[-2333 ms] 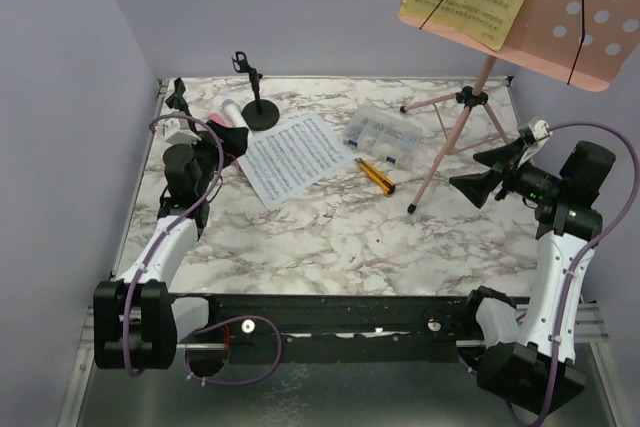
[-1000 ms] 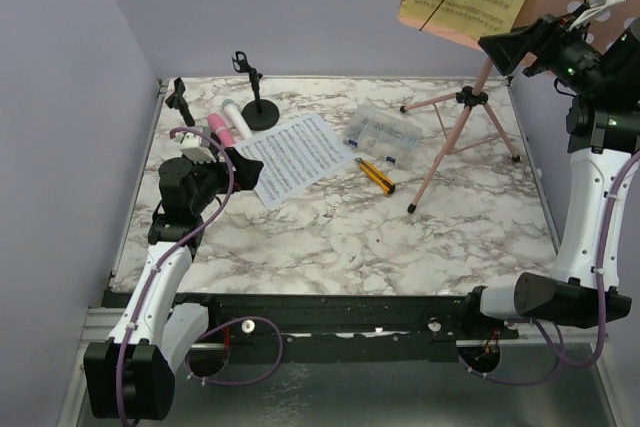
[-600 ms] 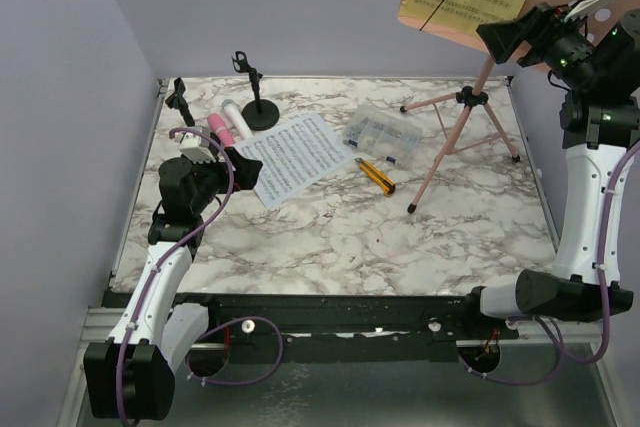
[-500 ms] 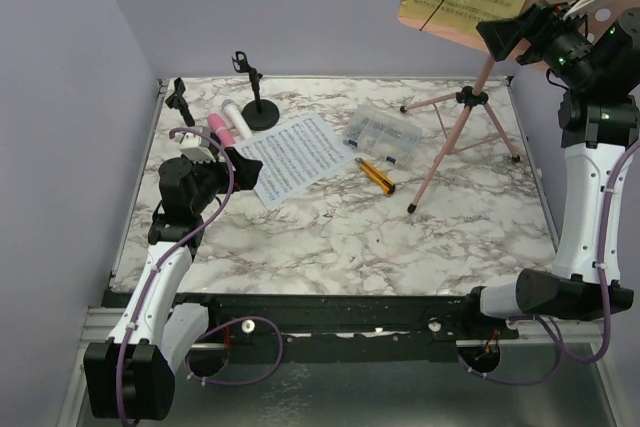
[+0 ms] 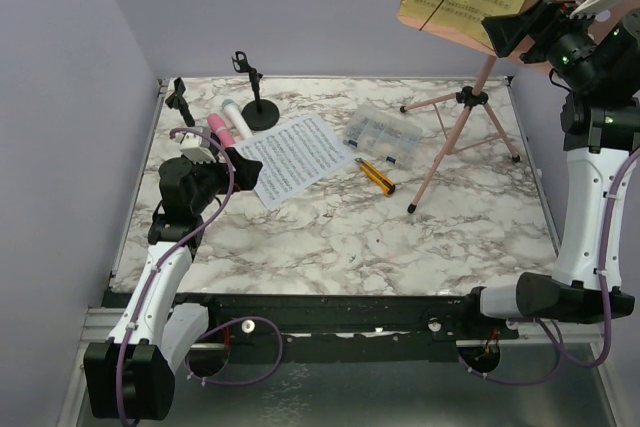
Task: Pack up the instrument practice props
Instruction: Pick up the sheet music from the music stand.
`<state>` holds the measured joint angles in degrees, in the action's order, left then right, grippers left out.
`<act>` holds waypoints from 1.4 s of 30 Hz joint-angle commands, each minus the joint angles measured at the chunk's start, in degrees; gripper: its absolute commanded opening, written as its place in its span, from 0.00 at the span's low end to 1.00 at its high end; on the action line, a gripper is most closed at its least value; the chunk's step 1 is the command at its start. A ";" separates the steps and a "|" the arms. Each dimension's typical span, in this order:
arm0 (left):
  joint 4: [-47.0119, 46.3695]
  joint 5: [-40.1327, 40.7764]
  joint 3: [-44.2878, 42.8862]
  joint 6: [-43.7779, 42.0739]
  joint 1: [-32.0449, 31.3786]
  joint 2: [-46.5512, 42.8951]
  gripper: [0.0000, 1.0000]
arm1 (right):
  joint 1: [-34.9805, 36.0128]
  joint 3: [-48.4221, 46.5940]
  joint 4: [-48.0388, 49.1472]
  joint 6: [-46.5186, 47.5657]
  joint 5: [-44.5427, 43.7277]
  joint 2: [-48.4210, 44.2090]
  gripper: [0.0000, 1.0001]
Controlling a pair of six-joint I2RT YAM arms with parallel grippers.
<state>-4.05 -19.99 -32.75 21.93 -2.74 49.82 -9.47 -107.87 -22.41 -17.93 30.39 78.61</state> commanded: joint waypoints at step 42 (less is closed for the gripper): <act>1.05 1.97 -0.32 -1.54 -0.16 -0.33 0.99 | 3.70 -12.12 -1.27 10.20 -7.25 7.57 0.00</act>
<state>-3.70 -18.72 -32.75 21.30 -2.74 49.82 -5.89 -118.85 -20.01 -13.34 25.98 88.99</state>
